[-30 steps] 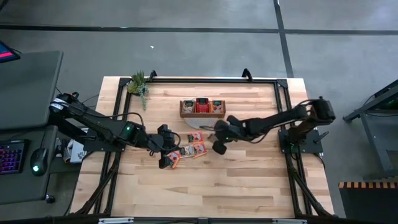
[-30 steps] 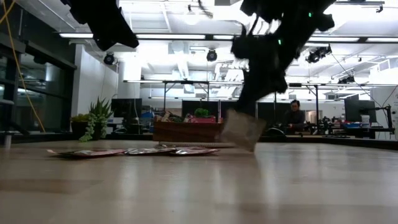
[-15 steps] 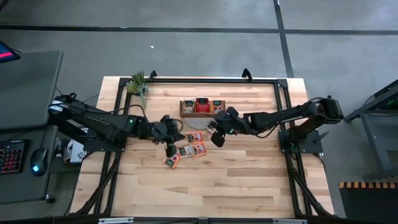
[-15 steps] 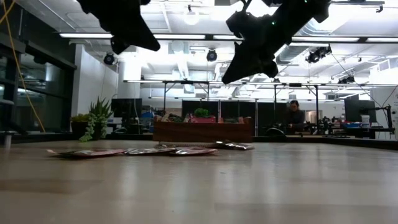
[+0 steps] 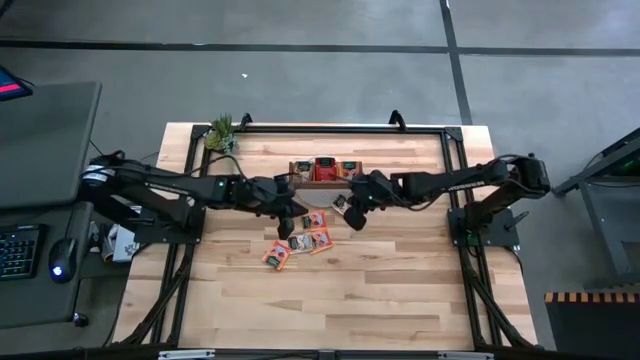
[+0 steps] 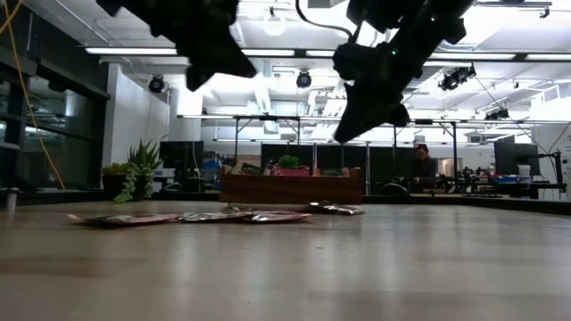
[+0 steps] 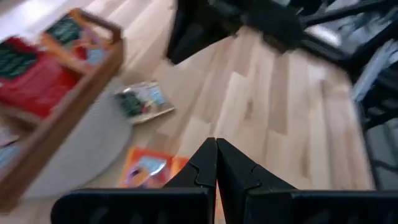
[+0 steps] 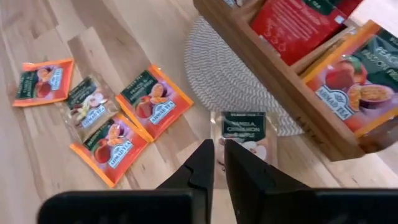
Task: Pick & Place Tea
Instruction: Put the brown tea bag in the left section of the wooden organizer
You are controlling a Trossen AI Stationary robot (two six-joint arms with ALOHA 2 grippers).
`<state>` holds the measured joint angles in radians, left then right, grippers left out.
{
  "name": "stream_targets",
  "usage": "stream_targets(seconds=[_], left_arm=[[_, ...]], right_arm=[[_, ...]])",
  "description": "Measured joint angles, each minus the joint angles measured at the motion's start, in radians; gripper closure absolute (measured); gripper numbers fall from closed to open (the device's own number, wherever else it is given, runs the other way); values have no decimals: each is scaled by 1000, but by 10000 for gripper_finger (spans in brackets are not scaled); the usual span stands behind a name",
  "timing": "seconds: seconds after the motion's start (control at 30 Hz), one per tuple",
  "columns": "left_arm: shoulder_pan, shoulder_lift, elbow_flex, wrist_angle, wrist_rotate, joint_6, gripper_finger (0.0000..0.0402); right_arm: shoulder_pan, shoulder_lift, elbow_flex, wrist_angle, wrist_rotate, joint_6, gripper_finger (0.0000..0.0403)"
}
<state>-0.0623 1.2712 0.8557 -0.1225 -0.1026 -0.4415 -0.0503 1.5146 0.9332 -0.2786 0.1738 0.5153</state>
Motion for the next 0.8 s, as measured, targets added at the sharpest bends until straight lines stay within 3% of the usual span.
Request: stream_targets(seconds=[0.17,0.5,0.8], left_arm=[[18,120,0,136,63,-3,401],[41,310,1,308,72,-51,401],[123,431,56,304,180,-163,401]], right_arm=[[-20,0,0,-17,-2,-22,343],[-53,0,-49,-62,-84,-1,327],[-78,-2,-160,85,-134,23,327]])
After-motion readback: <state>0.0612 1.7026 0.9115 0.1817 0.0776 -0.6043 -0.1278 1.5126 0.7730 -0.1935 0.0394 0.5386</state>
